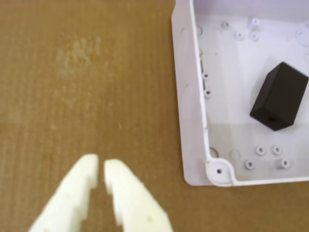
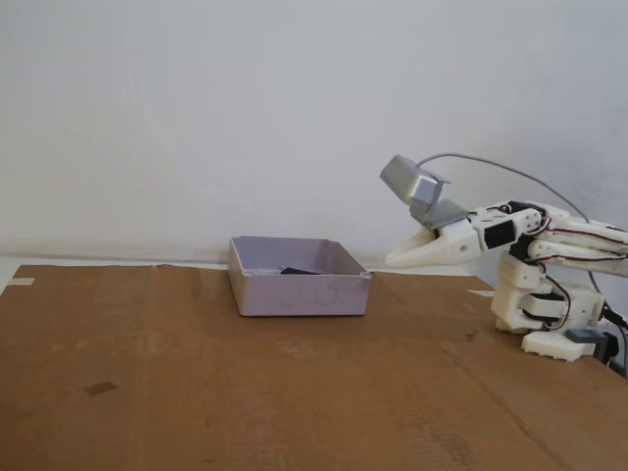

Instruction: Grasp a block and put it in the box.

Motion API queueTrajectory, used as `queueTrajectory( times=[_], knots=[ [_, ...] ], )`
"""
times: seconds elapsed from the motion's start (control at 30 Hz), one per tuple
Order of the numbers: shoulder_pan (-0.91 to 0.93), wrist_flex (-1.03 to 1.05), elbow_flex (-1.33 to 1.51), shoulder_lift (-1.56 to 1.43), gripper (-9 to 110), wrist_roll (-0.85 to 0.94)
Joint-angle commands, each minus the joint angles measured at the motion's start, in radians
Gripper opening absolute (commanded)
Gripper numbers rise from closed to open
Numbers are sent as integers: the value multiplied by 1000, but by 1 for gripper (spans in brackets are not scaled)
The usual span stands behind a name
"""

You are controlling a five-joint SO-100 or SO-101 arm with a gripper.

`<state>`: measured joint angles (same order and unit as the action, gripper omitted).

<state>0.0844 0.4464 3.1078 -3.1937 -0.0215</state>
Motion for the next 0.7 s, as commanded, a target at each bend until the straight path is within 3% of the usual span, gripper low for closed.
queueTrajectory(
  times=[0.0,0.3,0.67],
  knots=[
    [-8,-25,49,-48,0,-5],
    [-8,-14,48,-52,0,-5],
    [-9,164,48,-55,0,-6]
  ],
)
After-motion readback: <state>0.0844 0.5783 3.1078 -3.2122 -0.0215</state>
